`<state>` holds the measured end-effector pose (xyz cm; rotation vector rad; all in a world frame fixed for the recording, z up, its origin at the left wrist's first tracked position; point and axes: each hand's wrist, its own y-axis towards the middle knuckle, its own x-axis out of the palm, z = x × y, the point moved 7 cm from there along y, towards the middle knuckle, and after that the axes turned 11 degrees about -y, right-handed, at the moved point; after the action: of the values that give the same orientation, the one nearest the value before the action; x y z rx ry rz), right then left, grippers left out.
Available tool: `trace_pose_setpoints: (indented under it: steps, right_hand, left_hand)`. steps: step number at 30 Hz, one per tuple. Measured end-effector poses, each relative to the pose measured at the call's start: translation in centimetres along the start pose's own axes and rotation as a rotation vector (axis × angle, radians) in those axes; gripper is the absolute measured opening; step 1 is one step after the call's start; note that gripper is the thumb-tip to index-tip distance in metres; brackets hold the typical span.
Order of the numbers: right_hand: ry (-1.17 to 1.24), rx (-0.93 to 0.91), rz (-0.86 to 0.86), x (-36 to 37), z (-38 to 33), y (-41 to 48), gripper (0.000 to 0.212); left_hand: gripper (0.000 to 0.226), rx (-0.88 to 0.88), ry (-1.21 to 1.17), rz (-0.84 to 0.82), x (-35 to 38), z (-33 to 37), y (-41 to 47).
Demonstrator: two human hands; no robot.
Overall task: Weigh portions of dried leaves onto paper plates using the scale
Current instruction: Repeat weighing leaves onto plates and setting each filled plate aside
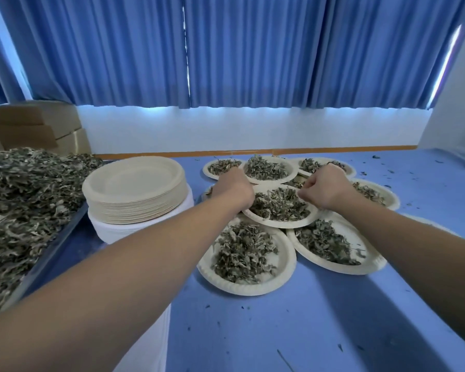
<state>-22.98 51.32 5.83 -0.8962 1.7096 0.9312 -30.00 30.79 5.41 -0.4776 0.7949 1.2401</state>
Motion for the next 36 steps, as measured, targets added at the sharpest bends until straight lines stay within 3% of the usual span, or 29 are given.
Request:
trace_pose_setpoints:
  steps: [2, 5, 9, 13, 16, 20, 23, 29, 36]
  right_hand:
    - [-0.017, 0.031, 0.02, -0.2, 0.0, -0.3, 0.021]
    - [-0.055, 0.034, 0.183, -1.9, -1.1, -1.3, 0.023]
    - [0.068, -0.183, 0.293, -3.4, -6.8, -3.7, 0.019]
    - [0.122, -0.437, 0.271, -4.1, -14.5, -6.5, 0.021]
    - [0.102, -0.563, 0.298, -4.7, -19.4, -8.1, 0.021]
    - [0.049, -0.758, 0.23, -4.4, -24.5, -9.8, 0.02]
    - [0.005, -0.866, 0.154, -3.9, -27.0, -10.5, 0.019]
    - [-0.112, -0.961, -0.011, -2.5, -29.3, -11.3, 0.022]
    - [-0.275, -1.124, 0.055, -2.1, -30.2, -12.5, 0.025]
  left_hand:
    - [0.027, 0.025, 0.015, 0.005, -0.2, 0.4, -0.2]
    - [0.027, 0.086, 0.007, 0.034, -1.6, 1.0, -0.9]
    - [0.02, 0.247, -0.053, 0.078, -4.7, 1.9, -2.8]
    - [0.026, 0.495, -0.024, 0.134, -9.3, 2.3, -5.5]
    - [0.035, 0.583, -0.037, 0.184, -13.5, 0.4, -7.4]
    - [0.024, 0.544, -0.053, 0.203, -17.8, -4.7, -8.1]
    - [0.015, 0.511, -0.034, 0.114, -19.4, -8.3, -8.1]
    - [0.018, 0.573, 0.071, -0.076, -19.9, -12.0, -8.9]
    - [0.015, 0.674, 0.036, -0.086, -20.3, -12.6, -9.8]
